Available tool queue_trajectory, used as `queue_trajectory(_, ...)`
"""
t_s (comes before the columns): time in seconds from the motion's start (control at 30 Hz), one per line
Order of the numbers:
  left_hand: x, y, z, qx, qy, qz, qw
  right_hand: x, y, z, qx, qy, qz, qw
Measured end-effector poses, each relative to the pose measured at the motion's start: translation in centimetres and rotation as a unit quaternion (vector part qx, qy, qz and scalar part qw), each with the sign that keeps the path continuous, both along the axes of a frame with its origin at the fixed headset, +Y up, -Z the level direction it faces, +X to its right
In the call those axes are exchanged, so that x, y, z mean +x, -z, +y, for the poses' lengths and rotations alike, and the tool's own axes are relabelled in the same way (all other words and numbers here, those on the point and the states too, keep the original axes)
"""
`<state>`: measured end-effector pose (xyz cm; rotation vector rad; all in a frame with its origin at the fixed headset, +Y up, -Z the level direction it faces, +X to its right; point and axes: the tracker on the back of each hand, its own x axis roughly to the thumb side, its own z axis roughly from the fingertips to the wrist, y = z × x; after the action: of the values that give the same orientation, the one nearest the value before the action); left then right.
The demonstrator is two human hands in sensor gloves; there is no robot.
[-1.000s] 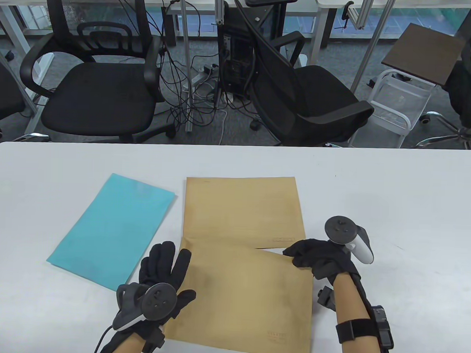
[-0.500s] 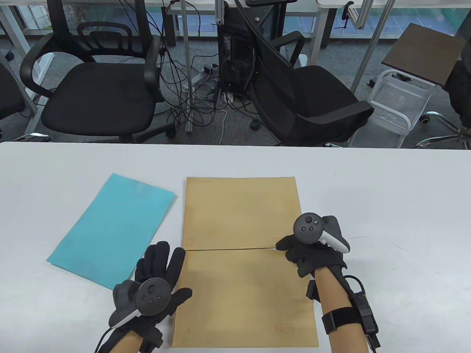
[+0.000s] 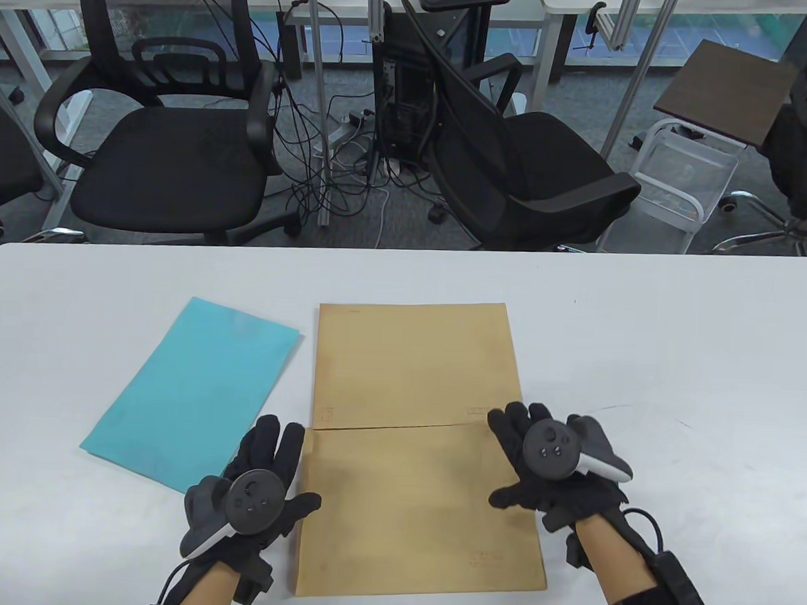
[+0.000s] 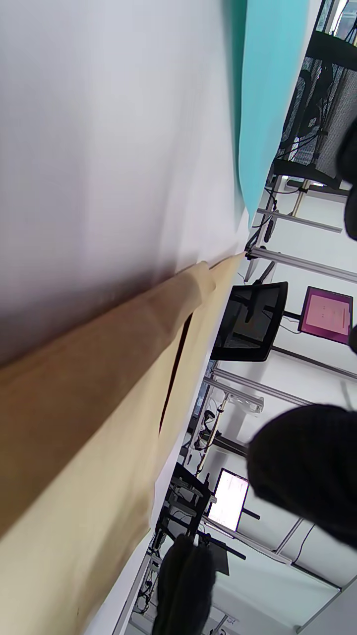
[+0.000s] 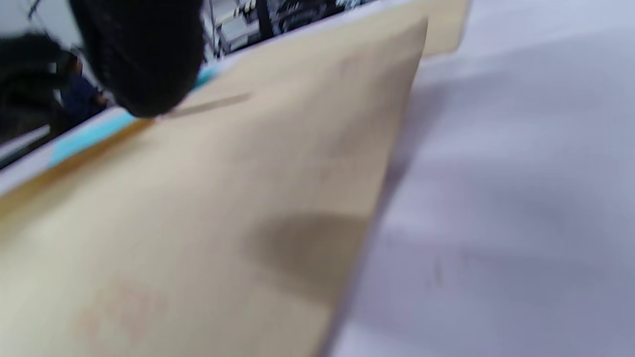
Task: Stuff flat paper into A4 envelope
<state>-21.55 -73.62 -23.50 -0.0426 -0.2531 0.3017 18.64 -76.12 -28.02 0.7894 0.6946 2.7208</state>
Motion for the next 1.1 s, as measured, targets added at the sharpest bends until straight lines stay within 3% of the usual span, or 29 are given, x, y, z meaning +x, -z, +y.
queue_trajectory(0.13, -0.4, 0.3, -0.2, -0.012, 0.008, 0.016, 1.000, -1.2, -2.0, -2.3, -0.043, -0.018, 0.041, 0.998)
queue_trajectory(0.23, -1.3, 0.5, 0.1, -0.022, 0.039, 0.048, 0.998, -1.5, -2.3, -3.3, -0.072, -0.089, 0.055, 0.992)
queue_trajectory(0.4, -2.9, 1.1, 0.0, -0.041, 0.026, 0.105, 0.993, -1.2, -2.3, -3.8, -0.103, -0.070, 0.041, 0.991)
queue_trajectory(0.67, -7.5, 2.8, 1.7, -0.073, 0.029, 0.205, 0.976, -1.2, -2.3, -3.9, -0.115, -0.061, 0.038, 0.991)
queue_trajectory(0.83, -11.6, 4.1, 1.8, -0.099, 0.073, 0.275, 0.953, -1.2, -2.3, -3.9, -0.122, -0.055, 0.036, 0.990)
queue_trajectory(0.9, -13.4, 4.7, 1.5, -0.136, 0.091, 0.298, 0.940, -1.2, -2.2, -3.9, -0.126, -0.051, 0.038, 0.990)
queue_trajectory(1.1, -17.2, 6.3, 0.0, -0.200, 0.079, 0.335, 0.918, -1.2, -2.1, -4.0, -0.134, -0.049, 0.039, 0.989)
